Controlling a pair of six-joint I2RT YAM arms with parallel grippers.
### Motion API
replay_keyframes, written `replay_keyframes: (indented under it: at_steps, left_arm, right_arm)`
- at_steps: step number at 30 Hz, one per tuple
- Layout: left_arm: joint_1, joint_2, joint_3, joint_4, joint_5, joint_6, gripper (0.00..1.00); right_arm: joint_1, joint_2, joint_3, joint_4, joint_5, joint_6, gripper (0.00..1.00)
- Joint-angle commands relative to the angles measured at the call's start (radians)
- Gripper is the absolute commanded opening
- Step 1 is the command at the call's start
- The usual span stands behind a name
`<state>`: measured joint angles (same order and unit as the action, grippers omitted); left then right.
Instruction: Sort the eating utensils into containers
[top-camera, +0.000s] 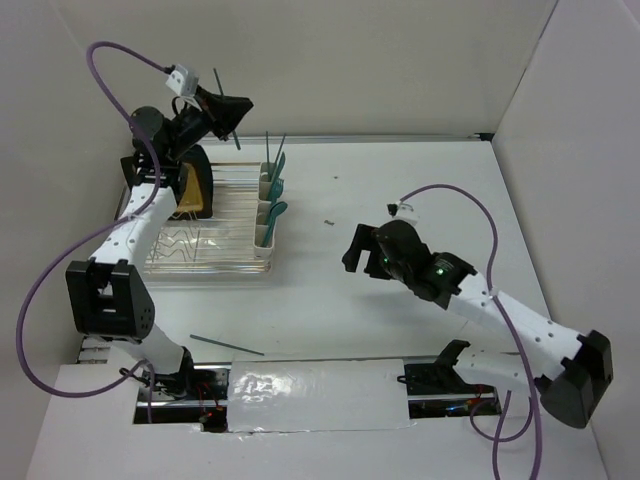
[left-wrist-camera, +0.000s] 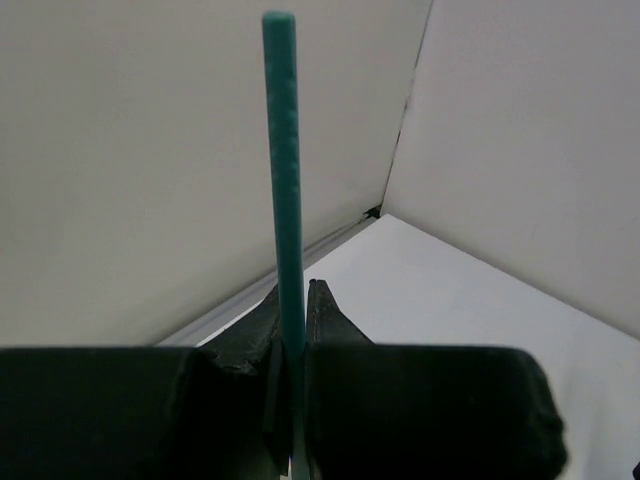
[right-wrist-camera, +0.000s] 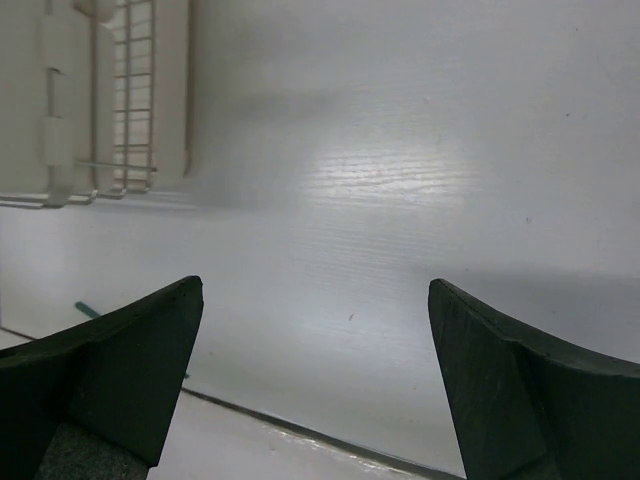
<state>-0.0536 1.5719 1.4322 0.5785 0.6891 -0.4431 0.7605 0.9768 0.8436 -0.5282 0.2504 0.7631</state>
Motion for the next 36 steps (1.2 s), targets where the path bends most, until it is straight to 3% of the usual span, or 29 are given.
replay_keyframes:
  at_steps: [1,6,11,23,27,28,30,34,35,36]
  left_arm:
    - [0.006,0.063,-0.061,0.254,0.121,0.047,0.0]
    - [-0.028,0.149,-0.156,0.48,0.159,0.156,0.0]
    - [-0.06,0.218,-0.179,0.579,0.115,0.175,0.0]
    - [-0.086,0.344,-0.197,0.667,0.107,0.254,0.01]
    - [-0.081,0.375,-0.178,0.666,0.147,0.227,0.23]
    - [-0.084,0.373,-0.165,0.626,0.153,0.225,0.35]
    - [-0.084,0.366,-0.148,0.584,0.152,0.231,0.41]
    - [-0.083,0.295,-0.168,0.572,0.078,0.216,0.63]
    - [-0.074,0.281,-0.168,0.572,0.058,0.208,0.75]
    - [-0.068,0.263,-0.173,0.558,0.031,0.192,0.79]
  right_arm:
    - [-0.004,0.091,0.043,0.031,0.046,-0.024,1.0]
    - [-0.012,0.152,0.068,0.054,0.055,-0.042,1.0]
    - [-0.038,0.168,0.068,0.054,0.035,-0.044,1.0]
    - [-0.098,0.166,0.018,0.114,-0.091,-0.073,1.0]
    - [-0.105,0.195,0.028,0.123,-0.115,-0.107,1.0]
    - [-0.105,0.206,0.037,0.134,-0.138,-0.117,1.0]
    - [-0.105,0.217,0.046,0.134,-0.155,-0.142,1.0]
    - [-0.089,0.212,0.032,0.207,-0.265,-0.22,0.97]
    - [-0.079,0.204,0.011,0.232,-0.295,-0.234,0.97]
    - [-0.072,0.179,-0.001,0.256,-0.319,-0.296,0.94]
